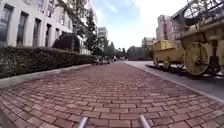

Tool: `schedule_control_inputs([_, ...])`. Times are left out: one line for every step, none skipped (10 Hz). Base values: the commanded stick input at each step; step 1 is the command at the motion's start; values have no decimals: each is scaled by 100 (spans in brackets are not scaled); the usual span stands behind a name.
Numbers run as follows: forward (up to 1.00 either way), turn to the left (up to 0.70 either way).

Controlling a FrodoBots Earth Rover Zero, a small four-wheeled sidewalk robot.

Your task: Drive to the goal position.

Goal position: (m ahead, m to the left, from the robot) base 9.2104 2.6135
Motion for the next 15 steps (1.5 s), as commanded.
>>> schedule_control_inputs([70, 0])
schedule_control_inputs([70, 0])
schedule_control_inputs([70, 0])
schedule_control_inputs([70, 11])
schedule_control_inputs([70, 14])
schedule_control_inputs([70, 14])
schedule_control_inputs([70, 14])
schedule_control_inputs([70, 5])
schedule_control_inputs([70, 0])
schedule_control_inputs([70, 0])
schedule_control_inputs([70, 0])
schedule_control_inputs([70, 0])
schedule_control_inputs([70, 0])
schedule_control_inputs([70, 0])
schedule_control_inputs([70, 0])
